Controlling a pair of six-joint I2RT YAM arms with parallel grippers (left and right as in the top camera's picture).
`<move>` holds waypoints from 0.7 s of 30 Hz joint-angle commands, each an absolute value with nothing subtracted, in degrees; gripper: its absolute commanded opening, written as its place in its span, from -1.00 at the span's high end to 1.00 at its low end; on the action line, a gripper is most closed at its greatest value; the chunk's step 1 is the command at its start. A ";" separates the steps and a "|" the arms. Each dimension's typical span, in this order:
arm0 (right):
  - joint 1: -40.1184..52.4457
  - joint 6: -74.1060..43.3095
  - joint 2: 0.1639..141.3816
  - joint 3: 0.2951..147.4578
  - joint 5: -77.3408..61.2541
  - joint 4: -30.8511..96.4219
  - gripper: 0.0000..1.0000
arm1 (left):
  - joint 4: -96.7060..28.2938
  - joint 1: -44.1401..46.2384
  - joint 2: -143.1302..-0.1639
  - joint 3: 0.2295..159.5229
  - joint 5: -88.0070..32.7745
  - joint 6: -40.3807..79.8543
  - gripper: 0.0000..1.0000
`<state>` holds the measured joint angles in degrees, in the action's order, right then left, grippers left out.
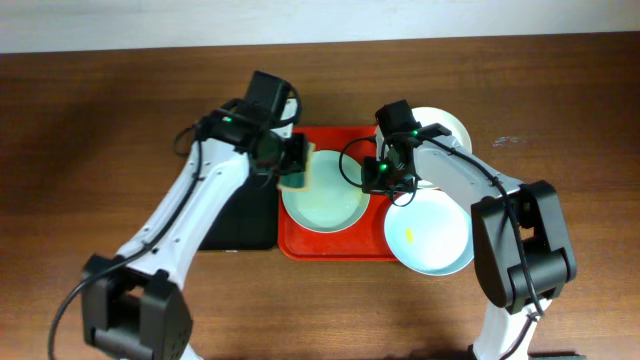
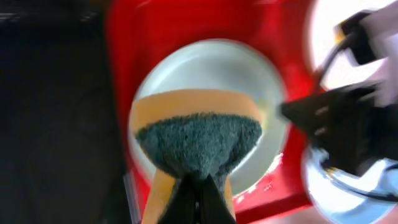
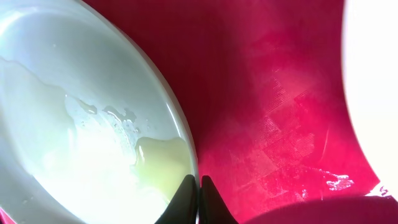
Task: Clean dirty plates on tray and stack at the side
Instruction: 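Rub the sponge over the pale green plate with the left gripper, then place the sponge on the black tray and release it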
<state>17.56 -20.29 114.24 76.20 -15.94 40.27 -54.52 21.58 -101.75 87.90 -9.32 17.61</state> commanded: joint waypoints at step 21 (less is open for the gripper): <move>17.63 -19.75 114.91 75.53 -15.16 40.03 0.78 | -54.02 9.78 -104.25 72.03 2.81 13.58 0.76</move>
<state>17.56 -20.32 114.24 76.20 -15.94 40.16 -54.33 9.98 -104.12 72.75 2.04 14.28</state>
